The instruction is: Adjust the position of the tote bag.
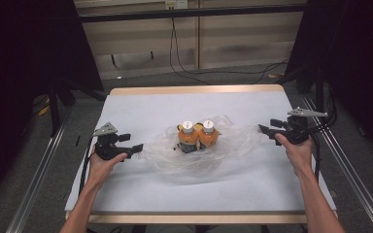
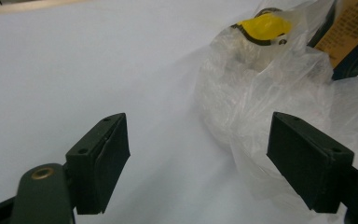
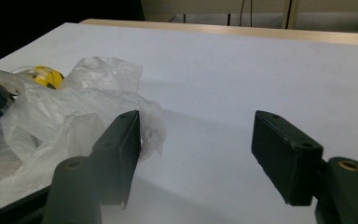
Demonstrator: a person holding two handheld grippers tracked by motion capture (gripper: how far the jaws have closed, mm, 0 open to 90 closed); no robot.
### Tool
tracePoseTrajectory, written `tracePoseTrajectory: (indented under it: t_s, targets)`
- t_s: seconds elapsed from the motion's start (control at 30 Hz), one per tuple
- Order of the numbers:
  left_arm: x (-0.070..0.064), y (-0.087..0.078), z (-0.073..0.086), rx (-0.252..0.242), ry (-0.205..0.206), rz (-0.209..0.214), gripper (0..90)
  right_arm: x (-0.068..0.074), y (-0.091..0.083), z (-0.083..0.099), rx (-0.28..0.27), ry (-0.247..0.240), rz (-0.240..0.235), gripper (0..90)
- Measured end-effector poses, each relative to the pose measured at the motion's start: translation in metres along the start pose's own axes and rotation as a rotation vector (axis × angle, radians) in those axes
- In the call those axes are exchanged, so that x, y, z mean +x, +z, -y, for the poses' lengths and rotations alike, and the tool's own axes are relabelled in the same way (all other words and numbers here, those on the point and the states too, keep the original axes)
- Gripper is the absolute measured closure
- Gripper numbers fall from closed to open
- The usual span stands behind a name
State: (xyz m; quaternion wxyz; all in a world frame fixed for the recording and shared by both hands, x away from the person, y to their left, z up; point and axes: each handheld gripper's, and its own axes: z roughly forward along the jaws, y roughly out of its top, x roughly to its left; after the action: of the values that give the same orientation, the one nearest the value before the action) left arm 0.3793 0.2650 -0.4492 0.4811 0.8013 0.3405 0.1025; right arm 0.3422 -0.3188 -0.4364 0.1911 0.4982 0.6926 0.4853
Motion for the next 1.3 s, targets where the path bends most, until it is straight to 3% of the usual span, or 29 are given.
tracePoseTrajectory:
  t_s: [0.03, 0.17, 0.33, 0.63, 0.73, 0.9, 1.03, 1.13, 1.3]
  targets:
    - [0.000, -0.002, -0.002, -0.027, -0.013, 0.019, 20.1, 0.002, -0.002, -0.002, -0.008, -0.004, -0.004, 30.2]
    - [-0.004, -0.011, -0.011, -0.078, -0.008, 0.010, 19.3, 0.008, -0.009, -0.010, -0.048, -0.020, -0.017, 28.3]
    - [-0.016, -0.014, -0.021, -0.126, 0.020, 0.040, 31.9, 0.022, -0.010, -0.019, -0.055, -0.057, -0.064, 35.3]
    - [-0.043, 0.007, -0.030, -0.062, 0.118, 0.126, 60.4, 0.072, 0.014, -0.030, 0.024, -0.167, -0.200, 60.9]
    - [-0.047, 0.010, -0.033, -0.059, 0.128, 0.141, 68.6, 0.083, 0.022, -0.032, 0.049, -0.198, -0.255, 75.7]
    - [-0.052, 0.022, -0.040, -0.036, 0.147, 0.164, 79.6, 0.095, 0.039, -0.036, 0.108, -0.240, -0.308, 89.8]
    - [-0.061, 0.035, -0.045, 0.001, 0.187, 0.198, 89.4, 0.104, 0.051, -0.039, 0.145, -0.270, -0.326, 90.0]
    - [-0.068, 0.047, -0.049, 0.032, 0.207, 0.218, 90.0, 0.109, 0.057, -0.041, 0.179, -0.289, -0.329, 90.0]
    - [-0.080, 0.061, -0.054, 0.061, 0.235, 0.253, 90.0, 0.110, 0.064, -0.041, 0.189, -0.296, -0.330, 90.0]
